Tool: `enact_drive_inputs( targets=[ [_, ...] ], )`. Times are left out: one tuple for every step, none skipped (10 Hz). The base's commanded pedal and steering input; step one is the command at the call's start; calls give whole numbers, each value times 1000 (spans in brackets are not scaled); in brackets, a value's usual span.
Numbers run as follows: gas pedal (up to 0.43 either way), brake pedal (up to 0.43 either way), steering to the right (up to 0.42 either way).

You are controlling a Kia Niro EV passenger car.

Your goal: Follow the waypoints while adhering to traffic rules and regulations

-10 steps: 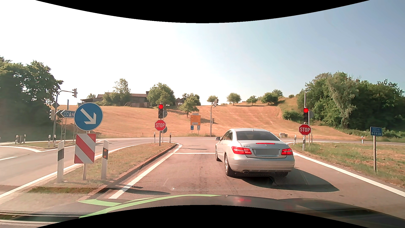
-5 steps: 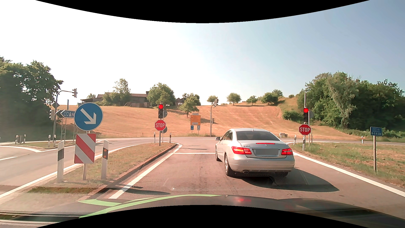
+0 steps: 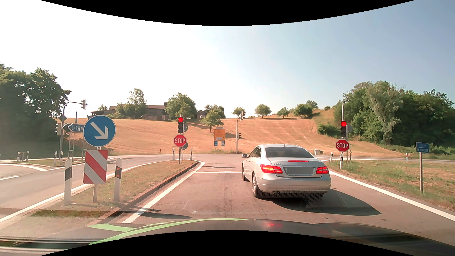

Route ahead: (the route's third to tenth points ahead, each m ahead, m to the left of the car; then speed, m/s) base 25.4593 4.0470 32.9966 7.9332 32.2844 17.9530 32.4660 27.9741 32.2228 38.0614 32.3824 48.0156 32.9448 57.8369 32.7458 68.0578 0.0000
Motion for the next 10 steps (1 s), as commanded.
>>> enact_drive_inputs(
  targets=[
    [0,409,1],
    [0,409,1],
    [0,409,1],
    [0,409,1],
    [0,409,1],
    [0,409,1],
    [0,409,1],
    [0,409,1],
    [0,409,1],
    [0,402,1]
  ],
)
